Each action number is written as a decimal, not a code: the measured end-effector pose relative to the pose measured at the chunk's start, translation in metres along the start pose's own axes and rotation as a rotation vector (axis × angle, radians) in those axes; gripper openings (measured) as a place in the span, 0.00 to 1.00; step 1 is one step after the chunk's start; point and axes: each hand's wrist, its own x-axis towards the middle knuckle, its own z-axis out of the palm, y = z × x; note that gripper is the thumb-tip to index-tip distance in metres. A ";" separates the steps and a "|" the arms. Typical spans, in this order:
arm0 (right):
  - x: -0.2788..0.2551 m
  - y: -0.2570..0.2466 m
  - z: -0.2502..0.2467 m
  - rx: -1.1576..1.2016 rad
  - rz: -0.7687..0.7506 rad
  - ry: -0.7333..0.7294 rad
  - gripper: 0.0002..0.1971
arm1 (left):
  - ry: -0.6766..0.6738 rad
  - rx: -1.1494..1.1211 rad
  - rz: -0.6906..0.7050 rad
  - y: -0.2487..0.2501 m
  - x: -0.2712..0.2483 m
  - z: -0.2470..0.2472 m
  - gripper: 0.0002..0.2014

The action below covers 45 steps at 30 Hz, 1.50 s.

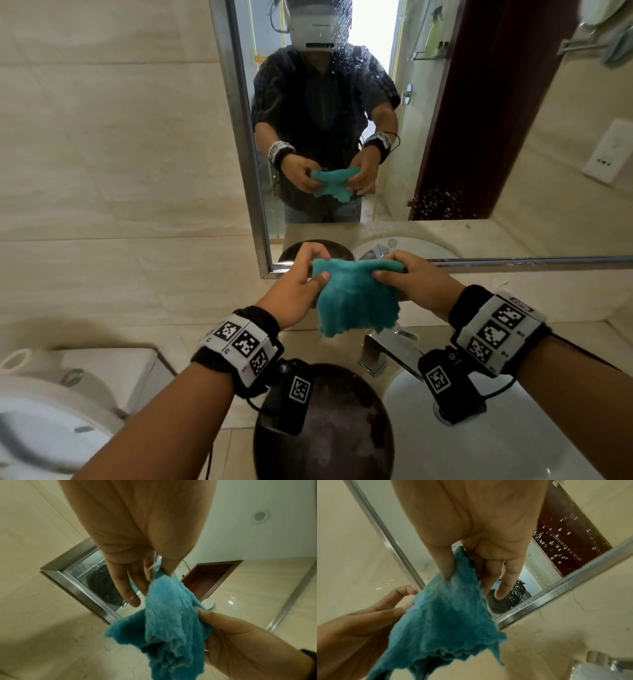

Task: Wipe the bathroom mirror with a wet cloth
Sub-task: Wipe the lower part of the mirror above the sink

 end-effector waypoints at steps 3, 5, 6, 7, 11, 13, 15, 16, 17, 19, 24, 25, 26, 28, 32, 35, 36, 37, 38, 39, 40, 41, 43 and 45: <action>-0.001 -0.004 0.002 0.177 0.009 0.045 0.08 | -0.041 0.037 -0.049 0.001 0.000 0.001 0.15; -0.003 -0.006 0.000 0.253 -0.007 -0.029 0.16 | -0.051 0.185 -0.058 -0.001 0.001 0.000 0.26; -0.005 -0.007 -0.001 0.241 -0.026 -0.093 0.22 | -0.031 0.268 -0.051 -0.002 0.001 0.000 0.30; -0.005 -0.007 -0.003 0.178 -0.050 -0.154 0.28 | -0.006 0.343 -0.037 -0.003 0.002 -0.001 0.32; 0.000 -0.002 -0.003 -0.267 -0.124 -0.158 0.35 | 0.054 0.533 0.014 -0.004 0.002 0.000 0.28; 0.004 0.002 -0.002 -0.449 -0.161 -0.079 0.27 | 0.060 0.554 0.040 -0.005 0.004 0.000 0.21; 0.005 0.004 -0.001 -0.560 -0.171 -0.046 0.18 | 0.073 0.560 0.068 -0.006 0.006 -0.001 0.16; 0.006 0.006 -0.001 -0.566 -0.161 -0.055 0.15 | 0.096 0.569 0.071 -0.008 0.008 -0.001 0.16; 0.008 0.008 0.000 -0.551 -0.157 -0.071 0.12 | 0.141 0.591 0.066 -0.009 0.010 0.000 0.17; 0.011 0.011 0.000 -0.439 -0.182 -0.086 0.06 | 0.294 0.626 0.054 -0.011 0.013 0.001 0.20; 0.016 0.019 0.000 0.026 -0.176 -0.113 0.11 | 0.182 0.349 -0.028 -0.009 0.018 0.015 0.14; 0.018 0.020 0.000 0.068 -0.172 -0.140 0.11 | 0.126 0.328 -0.056 -0.010 0.020 0.017 0.19; 0.020 0.022 -0.001 0.104 -0.165 -0.176 0.11 | 0.089 0.328 -0.073 -0.012 0.023 0.019 0.25; 0.023 0.023 -0.003 0.156 -0.136 -0.238 0.12 | 0.039 0.313 -0.084 -0.014 0.029 0.020 0.32; 0.028 0.023 -0.006 0.011 -0.185 -0.166 0.16 | 0.019 0.240 -0.056 -0.016 0.040 0.023 0.25; 0.033 0.022 -0.009 0.085 -0.185 -0.106 0.30 | 0.038 0.185 0.005 -0.018 0.048 0.026 0.23; 0.036 0.023 -0.010 0.201 -0.160 -0.138 0.30 | 0.047 0.170 0.017 -0.018 0.053 0.027 0.23; 0.038 0.024 -0.010 0.288 -0.156 -0.154 0.27 | 0.064 0.175 0.030 -0.018 0.057 0.027 0.22; 0.042 0.025 -0.011 0.308 -0.180 -0.131 0.23 | 0.089 0.204 0.051 -0.018 0.063 0.027 0.22; 0.046 0.026 -0.013 0.299 -0.212 -0.091 0.20 | 0.107 0.249 0.076 -0.017 0.069 0.026 0.23; 0.051 0.026 -0.016 0.282 -0.236 -0.046 0.18 | 0.114 0.302 0.101 -0.015 0.075 0.026 0.24; 0.057 0.025 -0.018 0.272 -0.250 -0.001 0.17 | 0.114 0.358 0.121 -0.013 0.081 0.024 0.26; 0.069 0.021 -0.026 0.227 -0.297 0.106 0.16 | 0.154 0.535 0.188 -0.007 0.090 0.019 0.32; 0.082 0.011 -0.036 0.030 -0.451 0.309 0.18 | 0.293 0.832 0.283 0.000 0.102 0.012 0.39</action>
